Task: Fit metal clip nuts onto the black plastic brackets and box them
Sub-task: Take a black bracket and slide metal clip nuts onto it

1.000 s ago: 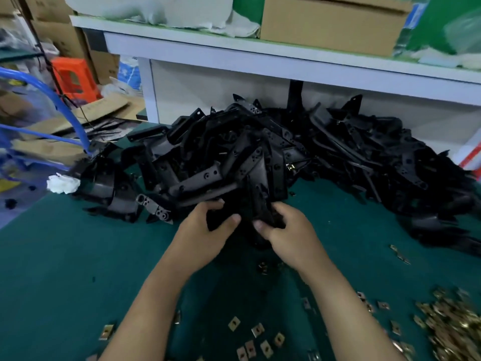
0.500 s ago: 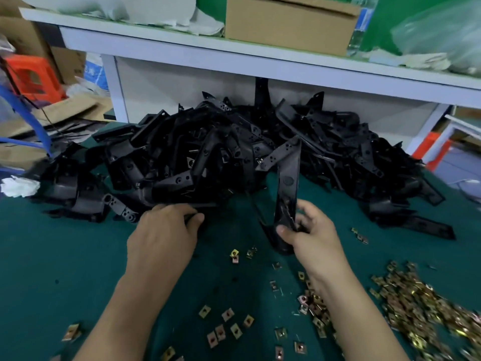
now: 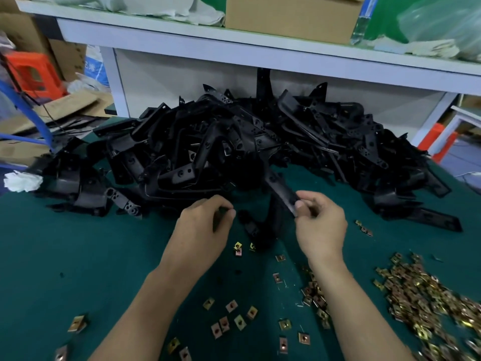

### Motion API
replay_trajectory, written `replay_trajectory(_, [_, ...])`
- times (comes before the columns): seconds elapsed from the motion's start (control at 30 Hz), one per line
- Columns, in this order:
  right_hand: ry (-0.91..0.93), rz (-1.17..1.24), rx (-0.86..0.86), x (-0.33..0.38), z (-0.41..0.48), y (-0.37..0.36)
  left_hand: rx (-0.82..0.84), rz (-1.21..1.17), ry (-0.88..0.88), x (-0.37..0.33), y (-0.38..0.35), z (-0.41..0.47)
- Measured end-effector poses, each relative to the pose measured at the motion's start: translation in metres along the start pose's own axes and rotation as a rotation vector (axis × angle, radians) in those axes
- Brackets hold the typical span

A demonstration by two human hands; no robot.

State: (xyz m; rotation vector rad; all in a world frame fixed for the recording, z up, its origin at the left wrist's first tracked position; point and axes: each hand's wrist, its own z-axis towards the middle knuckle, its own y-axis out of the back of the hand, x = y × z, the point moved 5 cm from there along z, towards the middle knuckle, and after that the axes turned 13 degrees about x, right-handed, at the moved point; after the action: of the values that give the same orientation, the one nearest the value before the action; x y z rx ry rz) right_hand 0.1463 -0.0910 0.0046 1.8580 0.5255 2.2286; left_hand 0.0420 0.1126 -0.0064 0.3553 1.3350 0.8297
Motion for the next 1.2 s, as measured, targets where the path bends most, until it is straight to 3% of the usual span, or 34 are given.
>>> replay_trajectory(0.13, [0.167,-0.012,-0.151,0.022,-0.021,0.019,0.107,-0.465,0.126,-0.004,-0.009,0.0])
replay_trajectory(0.27, [0.45,-0.214,0.048,0.044,-0.075,0.003,0.207,-1.251,0.11,-0.02,-0.016,0.0])
replay_trajectory(0.4, [0.468,-0.326,0.318,0.039,-0.119,-0.016,0.041,-1.528,0.141,-0.023,-0.016,-0.001])
replay_trajectory(0.5, [0.356,-0.195,0.46,0.031,-0.128,-0.003,0.044,-1.553,0.177,-0.02,-0.017,-0.004])
replay_trajectory(0.57, [0.241,-0.126,0.319,0.018,-0.124,0.038,0.178,-1.57,0.16,-0.024,-0.018,-0.007])
replay_trajectory(0.67, [-0.112,-0.519,0.073,-0.02,-0.106,0.114,0.342,-1.635,0.15,-0.032,-0.022,-0.009])
replay_trajectory(0.77, [-0.574,-0.848,0.216,-0.057,-0.095,0.147,0.42,-1.517,0.074,-0.036,-0.028,-0.007])
replay_trajectory(0.97, [-0.424,-0.742,0.179,-0.054,-0.084,0.148,0.529,-1.477,0.025,-0.035,-0.032,-0.008])
replay_trajectory(1.2, [-0.365,-0.606,0.161,-0.054,-0.076,0.148,0.525,-1.372,0.02,-0.041,-0.032,-0.013])
